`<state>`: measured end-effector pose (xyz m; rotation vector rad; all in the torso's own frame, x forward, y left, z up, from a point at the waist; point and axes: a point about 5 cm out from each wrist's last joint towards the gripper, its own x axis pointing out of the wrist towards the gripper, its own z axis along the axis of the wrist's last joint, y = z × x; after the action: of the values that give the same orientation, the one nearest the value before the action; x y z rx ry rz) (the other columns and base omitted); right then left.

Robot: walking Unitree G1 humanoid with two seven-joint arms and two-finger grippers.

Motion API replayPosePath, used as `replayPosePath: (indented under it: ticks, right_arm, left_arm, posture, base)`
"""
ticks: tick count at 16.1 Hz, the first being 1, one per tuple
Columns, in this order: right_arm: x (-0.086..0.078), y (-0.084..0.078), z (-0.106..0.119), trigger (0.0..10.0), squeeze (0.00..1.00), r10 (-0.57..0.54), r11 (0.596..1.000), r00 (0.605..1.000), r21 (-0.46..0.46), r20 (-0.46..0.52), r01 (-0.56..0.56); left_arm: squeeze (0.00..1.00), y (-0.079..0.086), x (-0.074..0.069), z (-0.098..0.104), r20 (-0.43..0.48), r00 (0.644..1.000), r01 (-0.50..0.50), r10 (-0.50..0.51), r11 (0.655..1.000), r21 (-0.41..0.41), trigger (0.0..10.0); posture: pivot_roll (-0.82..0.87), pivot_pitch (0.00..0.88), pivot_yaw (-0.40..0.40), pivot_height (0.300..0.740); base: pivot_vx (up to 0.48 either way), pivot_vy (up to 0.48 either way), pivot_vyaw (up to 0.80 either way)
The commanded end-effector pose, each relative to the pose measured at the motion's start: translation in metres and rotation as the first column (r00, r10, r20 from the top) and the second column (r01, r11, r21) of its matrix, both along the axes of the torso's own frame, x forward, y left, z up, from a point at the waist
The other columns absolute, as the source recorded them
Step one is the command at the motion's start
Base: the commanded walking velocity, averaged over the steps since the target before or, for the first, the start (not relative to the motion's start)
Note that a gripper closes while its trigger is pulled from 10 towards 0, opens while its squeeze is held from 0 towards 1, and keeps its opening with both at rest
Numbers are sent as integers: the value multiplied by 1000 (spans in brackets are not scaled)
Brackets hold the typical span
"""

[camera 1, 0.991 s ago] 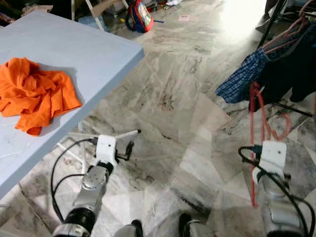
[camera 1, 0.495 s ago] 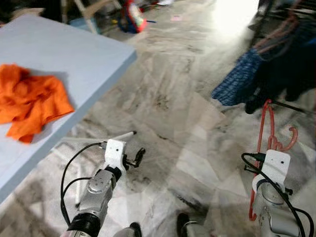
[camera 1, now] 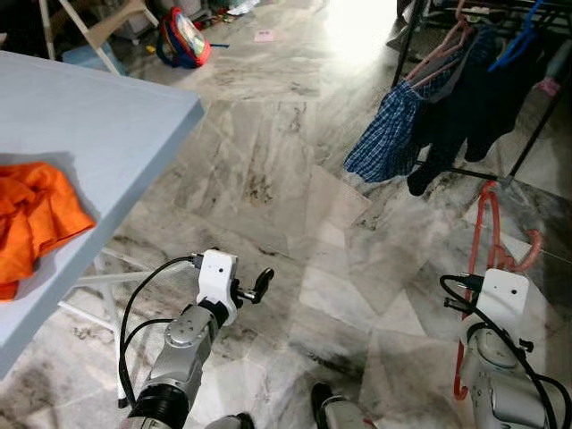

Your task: Hang hanger

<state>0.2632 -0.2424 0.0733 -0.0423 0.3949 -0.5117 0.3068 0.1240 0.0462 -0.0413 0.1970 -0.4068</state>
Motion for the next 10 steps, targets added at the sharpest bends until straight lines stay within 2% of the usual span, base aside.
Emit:
replayPosePath:
  ticks: [1,5,10]
  right_arm:
    - [-1,4,-4,10000,0,13,1000,1000,2,-18,-13]
    - [-4,8,-8,10000,0,49,999,998,-8,-45,-49]
    - [-5,1,-4,10000,0,24,999,999,-27,-42,-25]
  left_arm:
    - [0,3,-8,-11,-45,999,-16,16,1000,-4,10000]
    - [0,-5,-12,-16,-60,998,-20,19,1000,-14,10000]
    - [0,-14,-7,-17,-78,997,3,-4,1000,-13,10000]
  posture:
    - [-60,204,29,740]
    - [-57,170,3,740]
    - [-122,191,7,740]
  base:
    - [0,0,0]
    - [0,0,0]
    - [0,0,0]
